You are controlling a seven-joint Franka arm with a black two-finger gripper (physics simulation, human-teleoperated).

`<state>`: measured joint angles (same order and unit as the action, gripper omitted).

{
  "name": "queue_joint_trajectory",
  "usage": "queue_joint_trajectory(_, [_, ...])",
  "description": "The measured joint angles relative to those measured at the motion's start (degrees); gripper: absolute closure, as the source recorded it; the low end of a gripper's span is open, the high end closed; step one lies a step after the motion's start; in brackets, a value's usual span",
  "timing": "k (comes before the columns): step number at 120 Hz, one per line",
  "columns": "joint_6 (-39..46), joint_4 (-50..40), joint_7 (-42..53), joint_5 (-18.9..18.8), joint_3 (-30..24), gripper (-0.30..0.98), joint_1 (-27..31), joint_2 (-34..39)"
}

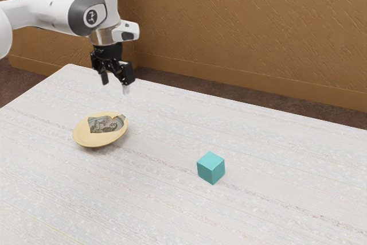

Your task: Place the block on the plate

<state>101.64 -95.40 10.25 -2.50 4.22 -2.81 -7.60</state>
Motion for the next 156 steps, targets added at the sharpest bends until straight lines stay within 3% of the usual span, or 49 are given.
queue_joint_trajectory(32, [2.5,-0.2,1.6,0.9,-2.5,0.0,-1.7,-5.2])
queue_joint_trajectory(60, [9.8,-0.2,1.2,1.9,-2.8,0.0,-9.0,-12.4])
queue_joint_trajectory(76, [13.3,0.1,-0.7,4.0,2.9,0.0,-17.7,-15.7])
queue_joint_trajectory(95, [16.7,2.9,-3.3,6.3,3.9,0.0,-22.5,-20.1])
queue_joint_trajectory(122, [19.8,4.6,-7.4,6.4,3.3,0.0,-23.5,-25.4])
queue_joint_trajectory(156, [21.6,4.6,-11.0,6.2,3.1,0.0,-23.5,-26.9])
